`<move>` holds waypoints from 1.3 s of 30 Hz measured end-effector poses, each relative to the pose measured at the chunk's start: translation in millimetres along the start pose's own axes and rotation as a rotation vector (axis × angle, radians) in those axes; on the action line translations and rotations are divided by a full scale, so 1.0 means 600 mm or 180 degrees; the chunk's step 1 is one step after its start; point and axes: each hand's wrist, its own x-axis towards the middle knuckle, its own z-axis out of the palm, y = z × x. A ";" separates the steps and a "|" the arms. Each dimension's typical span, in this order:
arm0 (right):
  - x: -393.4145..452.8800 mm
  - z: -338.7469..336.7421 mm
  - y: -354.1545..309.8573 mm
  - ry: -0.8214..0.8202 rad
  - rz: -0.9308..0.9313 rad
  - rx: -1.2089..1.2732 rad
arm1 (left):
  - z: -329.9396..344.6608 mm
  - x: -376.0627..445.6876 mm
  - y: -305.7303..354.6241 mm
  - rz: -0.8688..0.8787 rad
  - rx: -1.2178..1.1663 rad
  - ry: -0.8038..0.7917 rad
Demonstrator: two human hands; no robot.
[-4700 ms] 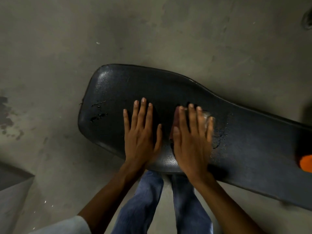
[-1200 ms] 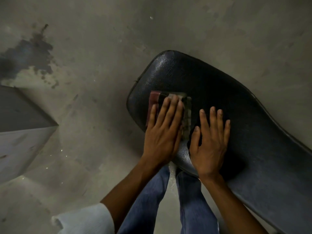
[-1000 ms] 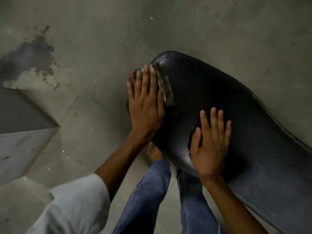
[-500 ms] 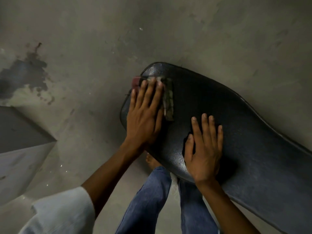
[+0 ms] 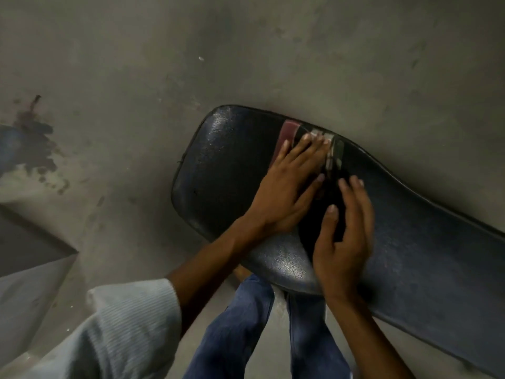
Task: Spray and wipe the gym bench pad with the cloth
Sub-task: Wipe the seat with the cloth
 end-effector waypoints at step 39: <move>-0.088 -0.088 0.103 -0.0765 0.0370 -0.2136 | 0.105 -0.075 0.039 -0.0014 0.0979 0.0214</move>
